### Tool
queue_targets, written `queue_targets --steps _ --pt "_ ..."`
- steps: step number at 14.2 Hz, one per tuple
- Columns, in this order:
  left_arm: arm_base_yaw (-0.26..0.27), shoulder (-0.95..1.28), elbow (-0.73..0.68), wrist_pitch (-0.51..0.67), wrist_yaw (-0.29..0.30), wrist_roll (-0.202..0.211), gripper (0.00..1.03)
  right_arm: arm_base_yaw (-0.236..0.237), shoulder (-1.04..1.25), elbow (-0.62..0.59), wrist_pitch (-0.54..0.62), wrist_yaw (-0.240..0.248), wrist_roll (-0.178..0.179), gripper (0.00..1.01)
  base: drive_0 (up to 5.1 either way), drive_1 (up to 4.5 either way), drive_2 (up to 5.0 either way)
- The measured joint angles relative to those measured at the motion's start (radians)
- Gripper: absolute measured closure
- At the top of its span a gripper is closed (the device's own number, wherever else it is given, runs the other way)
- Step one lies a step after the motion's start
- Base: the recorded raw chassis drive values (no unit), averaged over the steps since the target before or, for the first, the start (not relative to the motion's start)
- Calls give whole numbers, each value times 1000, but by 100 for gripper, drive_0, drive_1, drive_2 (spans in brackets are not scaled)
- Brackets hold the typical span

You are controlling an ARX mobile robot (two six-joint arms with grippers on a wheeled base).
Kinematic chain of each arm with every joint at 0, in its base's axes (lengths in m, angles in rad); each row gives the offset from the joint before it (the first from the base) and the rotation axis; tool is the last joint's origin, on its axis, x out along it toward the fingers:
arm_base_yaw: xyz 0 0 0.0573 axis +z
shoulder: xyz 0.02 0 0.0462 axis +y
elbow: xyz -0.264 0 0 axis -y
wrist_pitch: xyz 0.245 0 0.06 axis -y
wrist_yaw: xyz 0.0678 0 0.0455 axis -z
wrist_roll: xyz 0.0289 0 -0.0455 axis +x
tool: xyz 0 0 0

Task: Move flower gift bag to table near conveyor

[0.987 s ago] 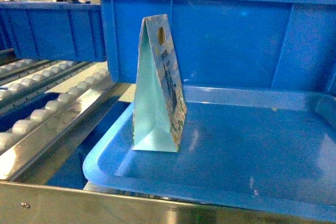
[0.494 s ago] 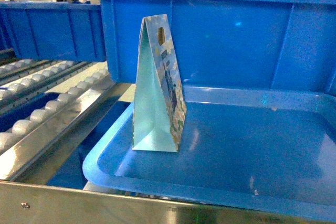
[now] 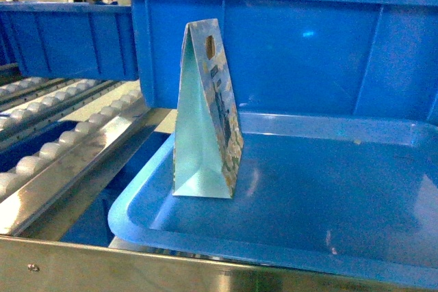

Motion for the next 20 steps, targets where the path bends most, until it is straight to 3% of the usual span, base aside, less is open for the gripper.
queue_targets --steps 4,6,10,13,17,20 --pt "-86 174 140 73 17 0 5 0 0 0 0 0 0 99 0 0 0" --pt "-127 270 245 31 34 3 5 0 0 0 0 0 0 99 0 0 0" --pt "-252 413 388 -73 -31 19 5 0 0 0 0 0 0 99 0 0 0" --pt "-342 462 407 -107 -93 23 5 0 0 0 0 0 0 99 0 0 0" --pt "-393 581 401 -59 -210 27 5 1 0 0 0 0 0 99 0 0 0" --pt "-404 620 399 -52 -236 16 5 2 0 0 1 0 0 99 0 0 0"
